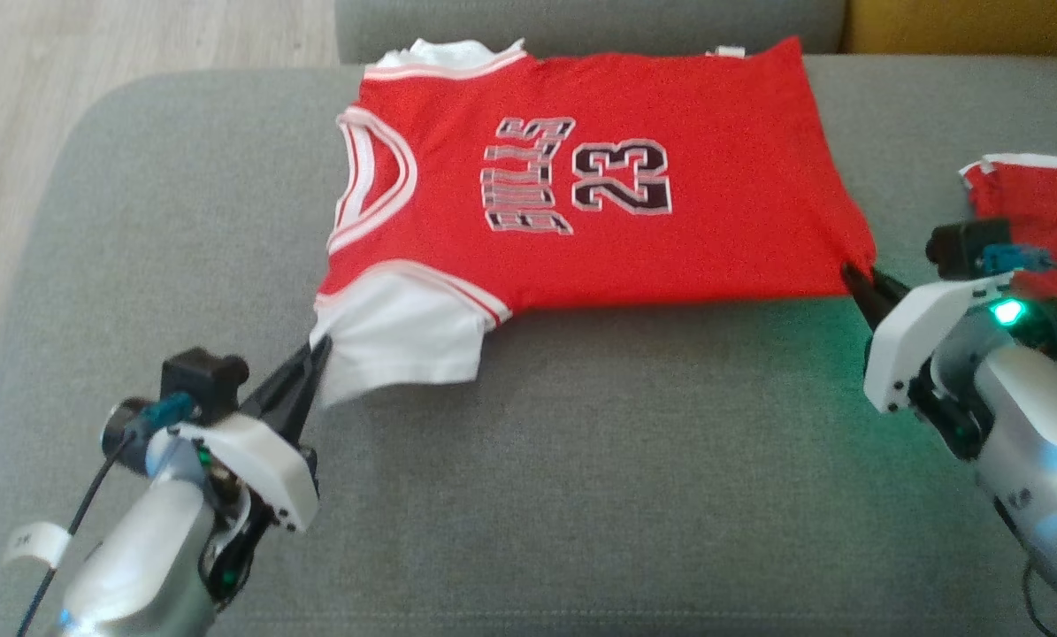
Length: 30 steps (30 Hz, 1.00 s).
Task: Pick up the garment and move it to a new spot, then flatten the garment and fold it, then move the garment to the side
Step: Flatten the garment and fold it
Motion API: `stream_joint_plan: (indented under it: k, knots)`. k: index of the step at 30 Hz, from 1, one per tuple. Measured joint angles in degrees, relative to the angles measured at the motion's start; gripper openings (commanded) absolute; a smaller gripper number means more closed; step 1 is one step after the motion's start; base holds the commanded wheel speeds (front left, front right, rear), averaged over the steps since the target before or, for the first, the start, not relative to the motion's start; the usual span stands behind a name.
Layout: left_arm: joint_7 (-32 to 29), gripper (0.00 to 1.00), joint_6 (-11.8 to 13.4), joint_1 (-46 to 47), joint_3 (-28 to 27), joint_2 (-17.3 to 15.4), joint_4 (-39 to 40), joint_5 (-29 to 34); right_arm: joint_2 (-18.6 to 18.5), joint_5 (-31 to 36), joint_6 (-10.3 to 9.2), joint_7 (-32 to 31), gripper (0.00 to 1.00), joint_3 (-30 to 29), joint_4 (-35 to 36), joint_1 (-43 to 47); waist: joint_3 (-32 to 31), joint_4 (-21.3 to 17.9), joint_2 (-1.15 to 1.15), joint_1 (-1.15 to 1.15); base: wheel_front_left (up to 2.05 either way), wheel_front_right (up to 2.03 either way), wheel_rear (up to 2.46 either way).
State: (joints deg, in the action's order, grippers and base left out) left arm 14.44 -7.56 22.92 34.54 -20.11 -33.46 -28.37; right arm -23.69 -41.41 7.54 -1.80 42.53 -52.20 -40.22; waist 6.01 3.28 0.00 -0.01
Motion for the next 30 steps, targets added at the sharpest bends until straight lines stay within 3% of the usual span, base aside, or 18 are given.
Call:
stream_joint_plan:
  k: [4, 9, 19, 23, 30]
  knots:
    - [-3.3, 0.00, 0.0, -2.4, 3.6, -3.0, 4.1, -5.1, -1.9, -2.3, 0.00, -2.6, 0.00, 2.7, 1.5, 1.8, -1.9, -0.1, 0.00, 0.00, 0.00, 0.00, 0.00]
    - [-9.3, 0.00, 0.0, -5.3, 9.3, -9.1, 11.0, -11.1, -4.2, -6.1, 0.00, -7.3, 0.00, 6.7, 4.6, 4.3, -4.1, -0.1, 0.00, 0.00, 0.00, 0.00, 0.00]
    - [-17.9, 0.00, 0.0, -10.3, 12.5, -17.8, 24.5, -22.3, -11.6, -14.0, 0.00, -16.0, 0.00, 13.4, 15.7, 7.7, -6.3, -0.1, 0.00, 0.00, 0.00, 0.00, 0.00]
    - [-20.7, 0.00, 0.0, -11.4, 13.4, -22.0, 29.0, -25.3, -14.4, -18.4, 0.00, -22.2, 0.00, 15.2, 19.7, 9.5, -6.4, -0.1, 0.00, 0.00, 0.00, 0.00, 0.00]
    - [-22.2, 0.00, 0.1, -11.9, 12.9, -24.5, 32.5, -27.3, -17.1, -20.5, 0.00, -24.2, 0.00, 14.0, 23.0, 10.0, -4.9, -0.2, 0.00, 0.00, 0.00, 0.00, 0.00]
